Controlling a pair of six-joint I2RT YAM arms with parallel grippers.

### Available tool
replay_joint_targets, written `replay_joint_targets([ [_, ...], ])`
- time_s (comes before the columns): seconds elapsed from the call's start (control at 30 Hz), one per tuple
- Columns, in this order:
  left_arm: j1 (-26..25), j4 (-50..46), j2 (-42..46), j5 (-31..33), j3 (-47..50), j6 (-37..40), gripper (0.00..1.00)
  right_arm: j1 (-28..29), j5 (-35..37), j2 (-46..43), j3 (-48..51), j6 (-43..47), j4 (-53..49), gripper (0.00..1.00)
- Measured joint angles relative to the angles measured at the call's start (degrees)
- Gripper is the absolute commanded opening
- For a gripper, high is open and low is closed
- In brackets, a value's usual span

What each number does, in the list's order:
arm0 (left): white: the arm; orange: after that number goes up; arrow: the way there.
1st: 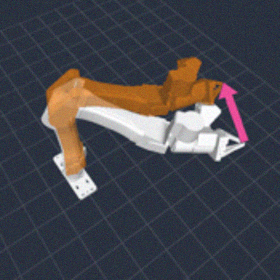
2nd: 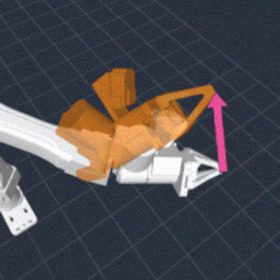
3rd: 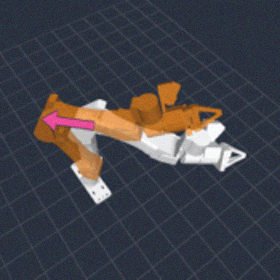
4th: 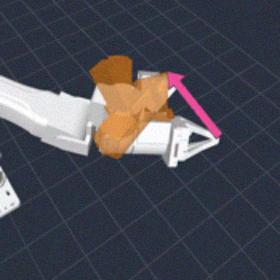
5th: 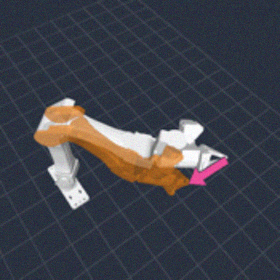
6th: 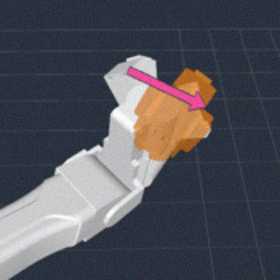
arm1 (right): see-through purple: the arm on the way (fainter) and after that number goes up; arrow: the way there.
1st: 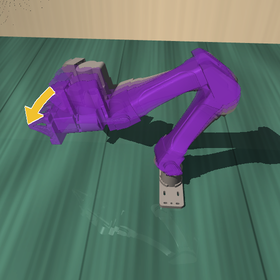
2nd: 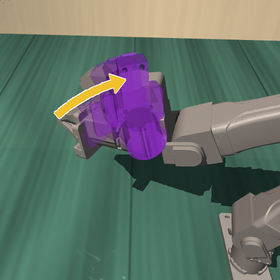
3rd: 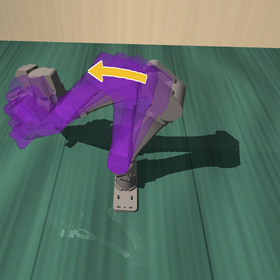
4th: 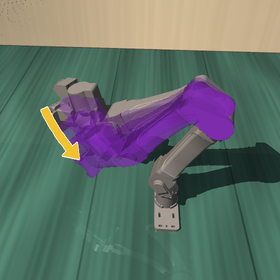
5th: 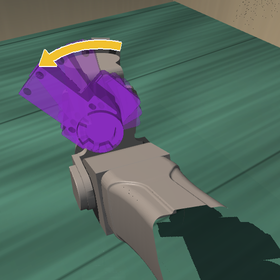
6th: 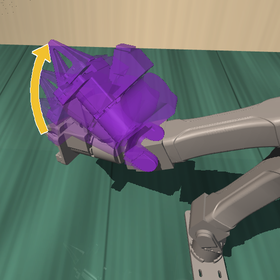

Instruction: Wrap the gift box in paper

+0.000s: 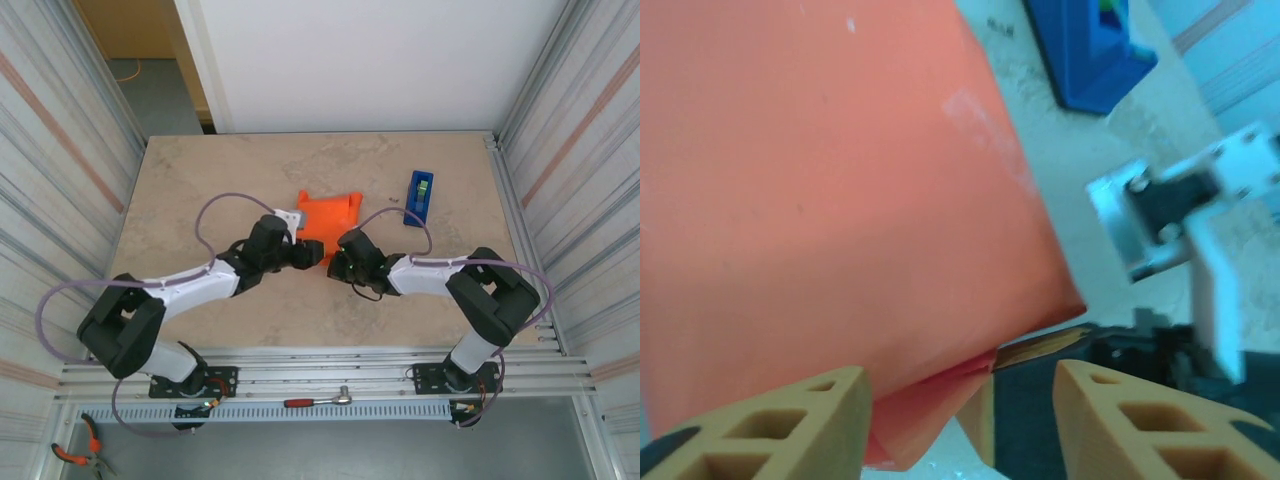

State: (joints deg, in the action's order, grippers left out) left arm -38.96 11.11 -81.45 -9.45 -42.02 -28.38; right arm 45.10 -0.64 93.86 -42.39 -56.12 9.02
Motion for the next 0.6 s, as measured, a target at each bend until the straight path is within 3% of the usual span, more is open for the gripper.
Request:
replay_joint_targets([
  [0.1,2.03,-3.69,0.85,-1.20,-3.76,2.89,0.72,-0.90,-1.05,0.04,-0.15,0.28,0.02,0.00],
  [0.27,3.74,-11.93,0.02,-2.89,-10.69,10.38,0.82,-2.97,-2.91,0.31,-0.15,1.22,0.04,0.00],
  [0.6,3.78,-25.14,-4.39,-2.93,-16.02,28.22,0.88,-4.94,-5.92,0.66,-1.31,1.79,0.00,0.00],
])
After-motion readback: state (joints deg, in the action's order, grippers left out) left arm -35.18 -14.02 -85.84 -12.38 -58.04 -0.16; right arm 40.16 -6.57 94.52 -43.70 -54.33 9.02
